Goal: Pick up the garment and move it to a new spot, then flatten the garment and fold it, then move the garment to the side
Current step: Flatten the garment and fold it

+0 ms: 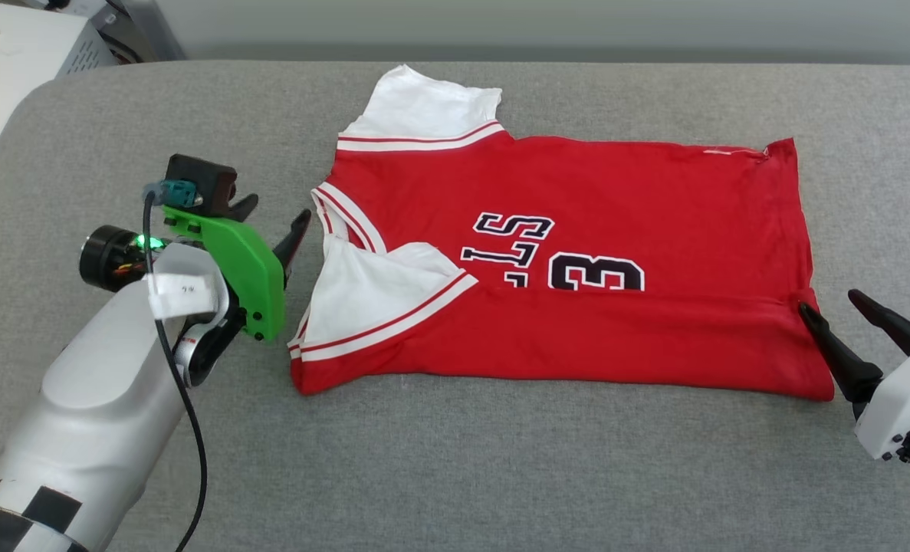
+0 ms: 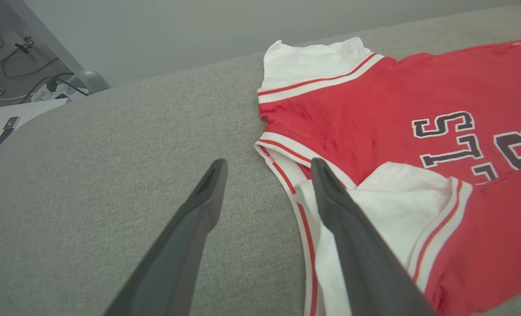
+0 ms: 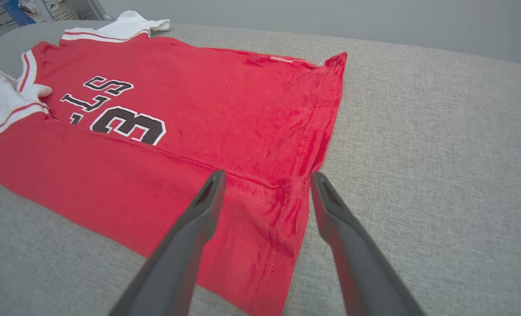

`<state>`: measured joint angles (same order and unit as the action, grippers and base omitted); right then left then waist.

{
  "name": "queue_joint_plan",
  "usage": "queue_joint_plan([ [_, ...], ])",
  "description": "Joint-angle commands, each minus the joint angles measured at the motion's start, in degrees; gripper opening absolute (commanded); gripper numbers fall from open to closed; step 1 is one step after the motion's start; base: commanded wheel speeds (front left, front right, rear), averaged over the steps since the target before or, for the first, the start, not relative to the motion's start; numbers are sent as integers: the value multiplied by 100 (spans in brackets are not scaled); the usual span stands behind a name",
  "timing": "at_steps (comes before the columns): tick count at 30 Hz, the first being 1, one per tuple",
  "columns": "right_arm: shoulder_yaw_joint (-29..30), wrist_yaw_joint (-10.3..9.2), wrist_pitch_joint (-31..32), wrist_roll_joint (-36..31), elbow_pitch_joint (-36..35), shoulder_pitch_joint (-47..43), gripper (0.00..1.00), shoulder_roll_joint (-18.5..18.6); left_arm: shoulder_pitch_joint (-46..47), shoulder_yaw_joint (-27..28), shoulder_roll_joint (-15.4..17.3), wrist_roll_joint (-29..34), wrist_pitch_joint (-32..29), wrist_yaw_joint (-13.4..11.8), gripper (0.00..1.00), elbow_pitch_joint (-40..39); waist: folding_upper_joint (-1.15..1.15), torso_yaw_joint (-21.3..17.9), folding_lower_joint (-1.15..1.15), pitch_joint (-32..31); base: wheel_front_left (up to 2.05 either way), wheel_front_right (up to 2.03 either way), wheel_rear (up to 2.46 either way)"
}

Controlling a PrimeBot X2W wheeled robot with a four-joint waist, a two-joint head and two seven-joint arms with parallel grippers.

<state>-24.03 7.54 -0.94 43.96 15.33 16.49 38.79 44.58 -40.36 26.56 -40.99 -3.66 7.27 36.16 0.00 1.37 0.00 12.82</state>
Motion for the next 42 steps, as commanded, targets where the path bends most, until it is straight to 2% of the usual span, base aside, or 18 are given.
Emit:
queue_joint_plan([
  [1,40,-5,53,-54,-54,-91,100,9,91,-87,54,-257,-415,18,100,-139,0,99,0,-190,0,0,0],
  [7,142,-5,353,-121,-232,-250,100,-75,167,-630,434,-1257,-2584,20,100,-858,0,99,0,-245,0,0,0],
  [11,193,-5,490,-177,-338,-265,100,-143,106,-863,564,-1610,-3360,21,100,-1028,0,47,0,-175,0,0,0],
  [15,220,-5,581,-228,-402,-239,100,-222,12,-1029,589,-1647,-3661,1,100,-951,0,-25,0,-65,0,0,0],
  [25,104,-5,684,-289,-428,-23,100,-336,-365,-1238,279,-1765,-3682,-54,100,-246,0,-221,0,181,0,0,0],
  [26,103,-5,682,-284,-422,-7,100,-332,-382,-1234,255,-1788,-3633,-45,45,-215,0,-224,0,180,0,0,0],
  [27,103,-5,682,-280,-421,13,100,-316,-404,-1240,235,-1814,-3588,-33,0,-187,0,-227,0,171,0,0,0],
  [31,51,-5,760,-379,-518,152,100,-96,-403,-1238,292,-1821,-3291,0,0,-253,0,-227,0,60,0,0,0],
  [35,-37,-5,1180,-363,-743,396,100,296,-349,-1230,462,-1796,-2999,15,0,-509,0,-203,0,-83,0,0,0],
  [42,-205,-5,2836,266,-1090,704,100,980,-290,-1293,761,-1720,-2743,20,0,-1121,0,-142,0,-158,0,0,0],
])
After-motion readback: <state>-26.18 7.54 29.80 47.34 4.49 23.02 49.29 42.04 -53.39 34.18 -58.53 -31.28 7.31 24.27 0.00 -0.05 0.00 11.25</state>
